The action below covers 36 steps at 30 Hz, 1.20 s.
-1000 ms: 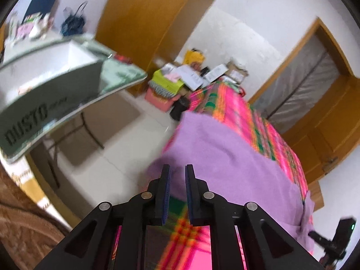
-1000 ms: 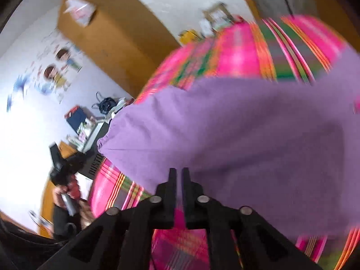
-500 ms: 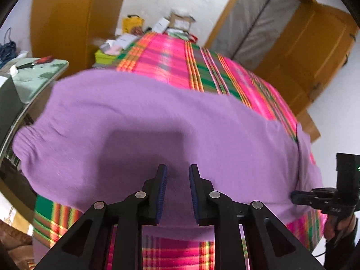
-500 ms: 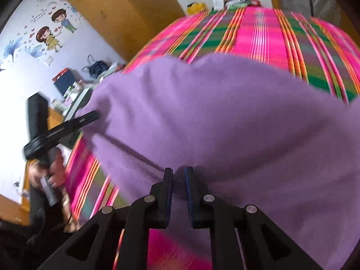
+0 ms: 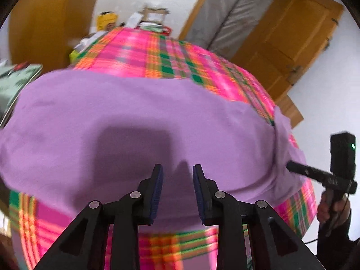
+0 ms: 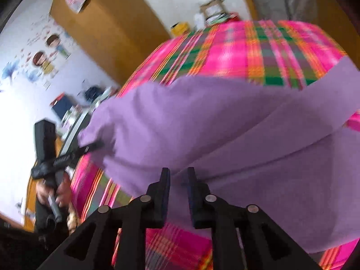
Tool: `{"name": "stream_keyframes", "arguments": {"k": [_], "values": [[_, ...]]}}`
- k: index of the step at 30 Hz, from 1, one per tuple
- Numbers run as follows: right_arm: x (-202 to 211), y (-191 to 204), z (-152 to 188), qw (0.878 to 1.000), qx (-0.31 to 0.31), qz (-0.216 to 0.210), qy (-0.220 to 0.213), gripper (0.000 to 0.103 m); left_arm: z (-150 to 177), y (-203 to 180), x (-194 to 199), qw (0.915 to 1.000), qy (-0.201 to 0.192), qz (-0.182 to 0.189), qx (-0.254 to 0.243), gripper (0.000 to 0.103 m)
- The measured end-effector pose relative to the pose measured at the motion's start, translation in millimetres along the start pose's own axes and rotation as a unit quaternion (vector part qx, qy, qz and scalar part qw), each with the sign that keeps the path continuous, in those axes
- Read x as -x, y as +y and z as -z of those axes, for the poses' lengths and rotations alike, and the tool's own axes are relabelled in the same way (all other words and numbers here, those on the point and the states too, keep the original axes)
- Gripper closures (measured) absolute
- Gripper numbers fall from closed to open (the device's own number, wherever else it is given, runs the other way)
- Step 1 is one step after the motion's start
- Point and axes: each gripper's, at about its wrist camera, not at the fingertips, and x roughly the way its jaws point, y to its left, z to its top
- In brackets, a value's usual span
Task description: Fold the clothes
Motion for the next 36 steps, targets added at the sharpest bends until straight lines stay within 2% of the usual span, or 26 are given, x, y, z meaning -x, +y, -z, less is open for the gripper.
{"name": "stream_keyframes", "arguments": {"k": [2, 4, 7, 12, 18, 24, 25, 27, 28, 29, 36], "values": [[10, -14, -3, 0.999, -0.021, 0.021, -0.02, 0.075, -5, -17, -10, 0.9997, 0.003, 0.01, -0.02, 0.075], [19, -29, -6, 0.997, -0.045, 0.047, -0.039, 0.069, -3, -27, -22, 0.9994, 0.015, 0.009, -0.031, 0.074], [35, -54, -8, 0.992, -0.079, 0.083, -0.056, 0.068, -2, -32, -36, 0.9989, 0.03, -0.002, -0.037, 0.074], [46, -75, -27, 0.984, -0.101, 0.123, -0.084, 0.065, 0, -33, -37, 0.9994, 0.017, -0.002, -0.03, 0.073], [14, -73, -63, 0.979, -0.082, 0.175, -0.065, 0.065, 5, -38, -37, 0.9995, 0.006, -0.014, -0.027, 0.073], [-17, -81, -67, 0.974, -0.088, 0.205, -0.038, 0.065, 10, -50, -38, 0.9977, 0.0, -0.039, -0.055, 0.073], [-20, -82, -67, 0.973, -0.087, 0.209, -0.035, 0.065, 10, -51, -38, 0.9977, 0.001, -0.036, -0.058, 0.073], [-21, -84, -67, 0.972, -0.088, 0.213, -0.037, 0.075, 10, -54, -38, 0.9975, 0.003, -0.031, -0.063, 0.073], [-20, -86, -67, 0.973, -0.091, 0.21, -0.04, 0.091, 9, -55, -40, 0.9975, 0.004, -0.031, -0.064, 0.073], [-18, -88, -66, 0.973, -0.094, 0.208, -0.043, 0.099, 9, -55, -41, 0.9974, 0.005, -0.03, -0.065, 0.073], [7, -92, -54, 0.975, -0.106, 0.18, -0.082, 0.1, 9, -57, -41, 0.9976, 0.005, -0.022, -0.066, 0.073]]}}
